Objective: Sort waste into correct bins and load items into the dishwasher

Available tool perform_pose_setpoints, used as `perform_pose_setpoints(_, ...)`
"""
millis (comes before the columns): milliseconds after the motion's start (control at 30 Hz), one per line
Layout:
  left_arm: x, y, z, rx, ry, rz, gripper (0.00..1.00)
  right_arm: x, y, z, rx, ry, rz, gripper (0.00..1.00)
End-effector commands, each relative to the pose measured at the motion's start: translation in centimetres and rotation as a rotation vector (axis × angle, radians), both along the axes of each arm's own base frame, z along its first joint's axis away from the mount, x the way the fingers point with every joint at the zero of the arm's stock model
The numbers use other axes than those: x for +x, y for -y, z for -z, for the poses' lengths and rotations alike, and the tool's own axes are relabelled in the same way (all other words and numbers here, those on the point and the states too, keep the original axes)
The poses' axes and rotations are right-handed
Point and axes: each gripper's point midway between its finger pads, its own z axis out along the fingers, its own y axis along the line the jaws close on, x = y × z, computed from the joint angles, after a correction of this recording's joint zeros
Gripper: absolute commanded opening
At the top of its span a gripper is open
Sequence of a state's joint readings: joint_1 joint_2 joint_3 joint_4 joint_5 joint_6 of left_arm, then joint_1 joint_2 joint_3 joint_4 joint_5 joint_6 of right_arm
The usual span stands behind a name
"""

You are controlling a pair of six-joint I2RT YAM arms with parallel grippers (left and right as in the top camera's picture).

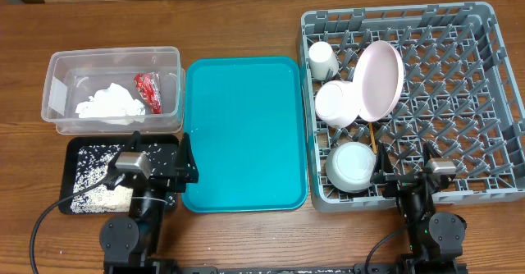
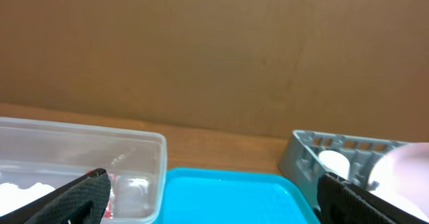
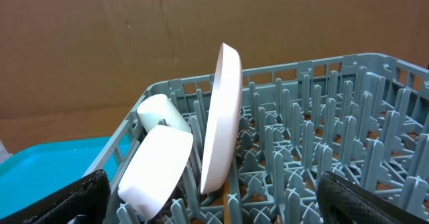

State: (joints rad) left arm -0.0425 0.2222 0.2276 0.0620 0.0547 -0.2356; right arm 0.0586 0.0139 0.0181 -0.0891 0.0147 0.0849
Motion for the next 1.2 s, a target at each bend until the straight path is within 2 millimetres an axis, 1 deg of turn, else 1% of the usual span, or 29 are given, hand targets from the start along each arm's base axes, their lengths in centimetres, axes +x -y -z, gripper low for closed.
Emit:
perform_pose_setpoints(0, -0.1, -1.4, 0.5, -0.008, 0.031, -0.08, 1.0, 0.0, 0.1, 0.1, -0.003, 0.008, 0.005, 1.0)
perform_pose_setpoints(167, -0.1, -2.0, 1.8, -0.015, 0.075, -0.117, 1.0, 0.0, 0.1, 0.1, -0.003, 0.008, 0.005, 1.0)
perform_pose_setpoints(333, 0.0, -2.9, 4.5, -0.018, 0.047, -0.167, 1.0, 0.0, 0.1, 0.1, -0.003, 0.008, 0.005, 1.0)
perform_pose_setpoints(367, 0.0, -2.9, 5.2, -0.013, 0.02, -0.169, 1.0, 0.0, 0.1, 0.1, -0.003, 0.008, 0.005, 1.0)
perform_pose_setpoints(467, -0.1, -3.3, 6.4, -0.005, -0.027, -0.191, 1.0, 0.0, 0.1, 0.1, -0.003, 0.008, 0.005, 1.0)
perform_pose_setpoints(533, -0.2, -3.7, 7.7, 0.002, -0.082, -0.216, 1.0, 0.0, 0.1, 0.1, -0.003, 0.008, 0.005, 1.0)
perform_pose_setpoints(600, -0.4, -3.8, 9.5, 0.014, -0.154, -0.221, 1.0, 0.0, 0.1, 0.1, -0.003, 0.008, 0.005, 1.0)
perform_pose_setpoints(633, -0.5, -3.8, 9.8, 0.036, -0.165, -0.219, 1.0, 0.0, 0.1, 0.1, -0.003, 0.008, 0.005, 1.0)
perform_pose_setpoints(867, -0.6, -3.8, 9.2, 0.094, -0.138, -0.22, 1.0, 0.0, 0.1, 0.1, -0.003, 0.008, 0.005, 1.0)
perform_pose_setpoints(1167, -0.6, -3.7, 8.9, 0.091, -0.128, -0.217, 1.0, 0.0, 0.1, 0.1, -0.003, 0.008, 0.005, 1.0)
